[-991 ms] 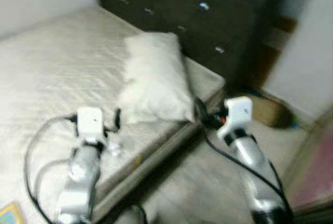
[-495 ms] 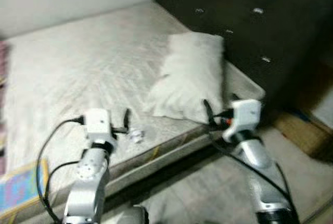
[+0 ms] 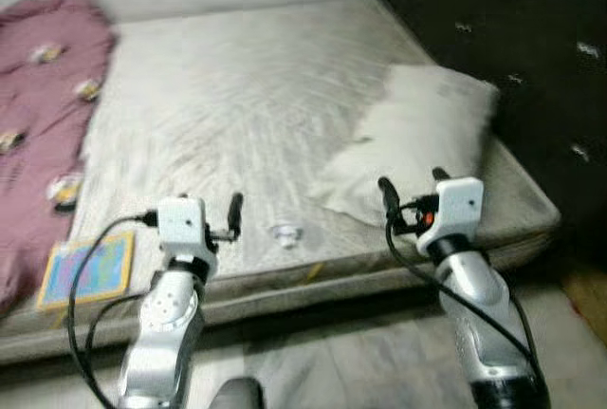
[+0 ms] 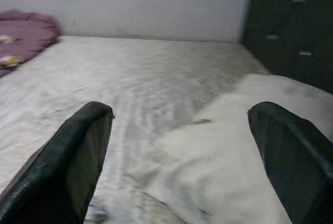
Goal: Clean up the room
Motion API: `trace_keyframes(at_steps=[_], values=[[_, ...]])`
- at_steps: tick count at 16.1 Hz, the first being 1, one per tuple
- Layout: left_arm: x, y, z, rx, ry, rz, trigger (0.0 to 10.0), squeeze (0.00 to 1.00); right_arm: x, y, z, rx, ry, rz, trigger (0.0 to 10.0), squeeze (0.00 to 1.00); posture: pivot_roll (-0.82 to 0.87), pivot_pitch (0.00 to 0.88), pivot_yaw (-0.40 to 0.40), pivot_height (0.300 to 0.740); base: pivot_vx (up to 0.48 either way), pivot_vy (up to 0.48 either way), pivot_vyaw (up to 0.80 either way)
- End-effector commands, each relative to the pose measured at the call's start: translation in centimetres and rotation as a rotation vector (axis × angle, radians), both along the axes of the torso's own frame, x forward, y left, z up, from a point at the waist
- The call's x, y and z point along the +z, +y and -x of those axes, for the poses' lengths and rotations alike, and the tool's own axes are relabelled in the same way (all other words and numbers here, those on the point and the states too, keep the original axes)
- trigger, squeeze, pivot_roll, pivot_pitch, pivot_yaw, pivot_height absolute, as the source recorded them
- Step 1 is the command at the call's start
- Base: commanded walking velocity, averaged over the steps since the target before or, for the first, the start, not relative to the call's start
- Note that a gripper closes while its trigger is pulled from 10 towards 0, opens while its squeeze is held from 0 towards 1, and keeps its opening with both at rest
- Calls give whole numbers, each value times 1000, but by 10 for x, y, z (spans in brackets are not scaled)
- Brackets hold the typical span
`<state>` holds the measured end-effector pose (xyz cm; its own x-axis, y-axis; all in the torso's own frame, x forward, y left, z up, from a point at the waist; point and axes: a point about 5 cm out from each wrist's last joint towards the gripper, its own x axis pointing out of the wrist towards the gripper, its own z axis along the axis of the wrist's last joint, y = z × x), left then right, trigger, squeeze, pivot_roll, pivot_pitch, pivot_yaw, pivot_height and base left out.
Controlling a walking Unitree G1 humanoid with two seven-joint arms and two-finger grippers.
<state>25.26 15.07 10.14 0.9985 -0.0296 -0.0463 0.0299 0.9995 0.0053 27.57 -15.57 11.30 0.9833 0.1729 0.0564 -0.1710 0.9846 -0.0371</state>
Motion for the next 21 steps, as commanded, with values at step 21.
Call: trace_keyframes(at_steps=[21], values=[[3, -3, -9, -2, -48, -20, 10000, 0, -17, -5, -3, -145, 65, 73, 10000, 0, -8, 58, 2, 740, 0, 0, 354]])
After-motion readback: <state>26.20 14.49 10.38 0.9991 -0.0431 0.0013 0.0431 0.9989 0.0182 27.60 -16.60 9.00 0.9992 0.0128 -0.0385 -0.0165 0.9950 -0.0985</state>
